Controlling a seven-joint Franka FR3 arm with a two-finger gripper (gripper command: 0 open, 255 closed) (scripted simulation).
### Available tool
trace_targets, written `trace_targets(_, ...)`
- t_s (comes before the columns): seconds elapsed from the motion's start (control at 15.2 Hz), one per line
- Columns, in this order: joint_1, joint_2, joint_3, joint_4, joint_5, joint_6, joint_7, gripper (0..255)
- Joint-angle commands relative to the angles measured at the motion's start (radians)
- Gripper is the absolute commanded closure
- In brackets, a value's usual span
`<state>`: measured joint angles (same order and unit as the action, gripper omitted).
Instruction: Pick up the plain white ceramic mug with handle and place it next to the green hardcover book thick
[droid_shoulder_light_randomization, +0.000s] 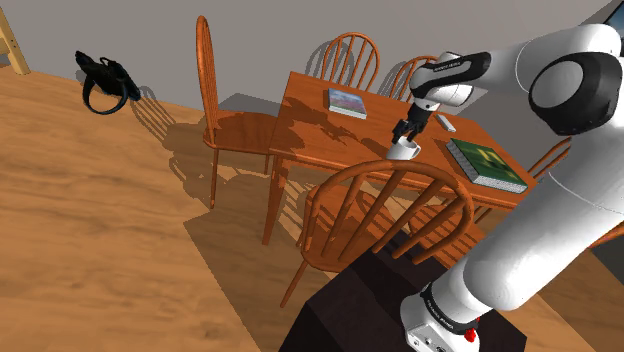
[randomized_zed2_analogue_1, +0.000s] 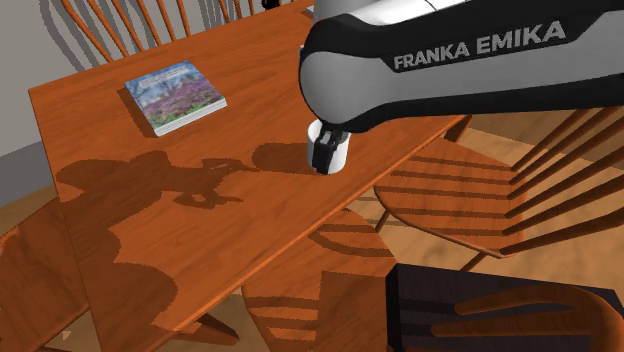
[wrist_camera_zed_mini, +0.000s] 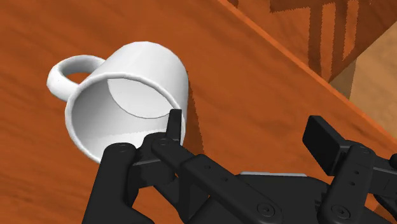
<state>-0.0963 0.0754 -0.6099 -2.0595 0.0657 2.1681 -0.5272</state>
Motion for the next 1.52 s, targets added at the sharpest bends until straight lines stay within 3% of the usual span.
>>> trace_targets(0.0,-0.026,0.085,-0.008,0.062,0.065,0.006,-0.065,0)
trace_targets(0.2,-0.074,0.186,-0.002,0.149,0.138,0.001,-0.133,0)
trace_targets(0.66,-0.090,0.246,0.019,0.116,0.187,0.082,-0.165,0)
trace_targets(1.19,-0.090,0.246,0.019,0.116,0.186,0.082,-0.164,0)
trace_targets(1.25,-0.090,0.246,0.019,0.116,0.186,0.082,-0.164,255)
trace_targets(1.45,-0.090,0.246,0.019,0.116,0.186,0.082,-0.164,255)
